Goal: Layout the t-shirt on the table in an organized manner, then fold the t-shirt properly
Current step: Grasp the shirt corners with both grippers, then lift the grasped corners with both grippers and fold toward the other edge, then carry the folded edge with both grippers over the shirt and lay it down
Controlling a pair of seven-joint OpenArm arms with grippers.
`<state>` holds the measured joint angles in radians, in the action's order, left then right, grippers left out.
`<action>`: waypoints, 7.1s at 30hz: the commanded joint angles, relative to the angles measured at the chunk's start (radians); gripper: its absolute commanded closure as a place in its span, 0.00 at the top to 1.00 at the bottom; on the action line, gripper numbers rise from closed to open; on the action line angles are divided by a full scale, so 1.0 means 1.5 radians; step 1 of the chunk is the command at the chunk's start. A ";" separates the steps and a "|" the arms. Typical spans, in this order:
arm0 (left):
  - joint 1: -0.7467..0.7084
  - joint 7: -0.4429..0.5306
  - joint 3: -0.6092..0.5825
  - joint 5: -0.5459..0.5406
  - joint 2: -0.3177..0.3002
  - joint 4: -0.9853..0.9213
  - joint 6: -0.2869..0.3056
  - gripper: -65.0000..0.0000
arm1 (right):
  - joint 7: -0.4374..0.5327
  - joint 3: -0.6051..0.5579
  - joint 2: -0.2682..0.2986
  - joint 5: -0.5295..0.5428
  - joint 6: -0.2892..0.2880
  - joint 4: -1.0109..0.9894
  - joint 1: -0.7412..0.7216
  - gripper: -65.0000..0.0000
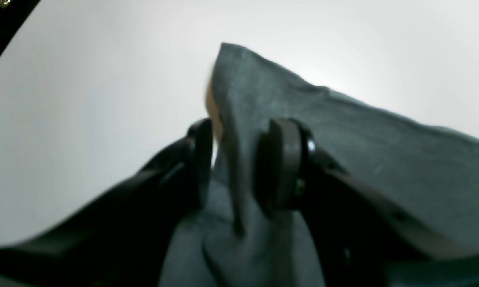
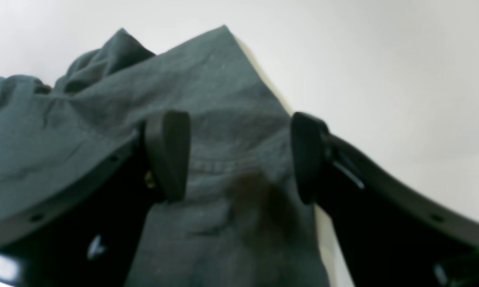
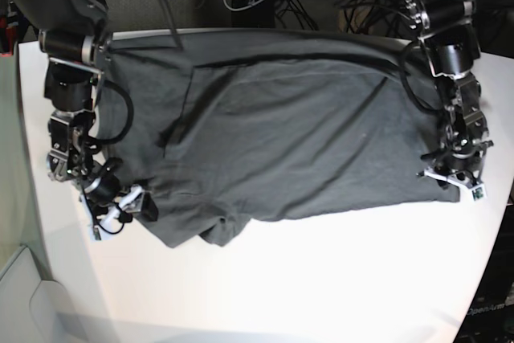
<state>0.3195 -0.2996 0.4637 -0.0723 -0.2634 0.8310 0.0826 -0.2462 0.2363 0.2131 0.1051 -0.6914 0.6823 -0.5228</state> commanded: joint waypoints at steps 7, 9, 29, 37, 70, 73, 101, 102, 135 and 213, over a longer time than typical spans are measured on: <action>0.020 0.018 0.002 -0.003 -0.014 -0.053 0.003 0.35 | 0.015 -0.001 0.005 0.010 -0.004 0.010 -0.022 0.62; 0.020 0.018 0.002 -0.003 -0.012 -0.047 0.003 0.35 | 0.017 0.003 0.005 0.010 -0.004 0.010 -0.022 0.62; 0.020 0.017 -0.001 -0.003 -0.009 -0.046 0.001 0.12 | 0.019 -0.001 0.001 0.010 -0.004 -0.071 -0.040 0.61; 0.020 0.017 -0.001 -0.003 -0.009 -0.046 0.001 0.12 | 0.019 -0.001 0.001 0.011 -0.004 -0.070 -0.034 0.02; 0.021 0.019 -0.001 -0.004 -0.008 -0.045 0.004 0.12 | 0.018 0.000 0.008 0.011 0.107 -0.043 -0.017 0.47; 0.022 0.019 -0.001 -0.004 -0.008 -0.045 0.004 0.12 | 0.019 -0.001 0.008 0.011 0.107 -0.071 -0.024 0.46; -0.028 0.013 0.002 -0.004 0.029 0.112 0.002 0.12 | -0.007 0.064 0.021 0.014 -0.004 0.151 0.065 0.00; -0.029 0.013 0.002 -0.004 0.030 0.115 0.002 0.12 | -0.013 0.064 0.021 0.014 -0.004 0.172 0.075 0.00; 0.031 0.014 0.058 0.002 0.008 0.003 0.005 0.81 | -0.048 0.072 -0.008 0.010 -0.004 0.296 0.160 0.00; 0.040 0.020 -0.025 -0.003 -0.010 -0.035 0.039 0.15 | -0.048 0.109 -0.005 0.010 -0.004 0.359 0.198 0.00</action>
<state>0.3561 -0.2859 0.4244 -0.0731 -0.2642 0.7654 0.1398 -0.3481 0.3973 0.1909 0.1051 -0.6949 1.2041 -0.2043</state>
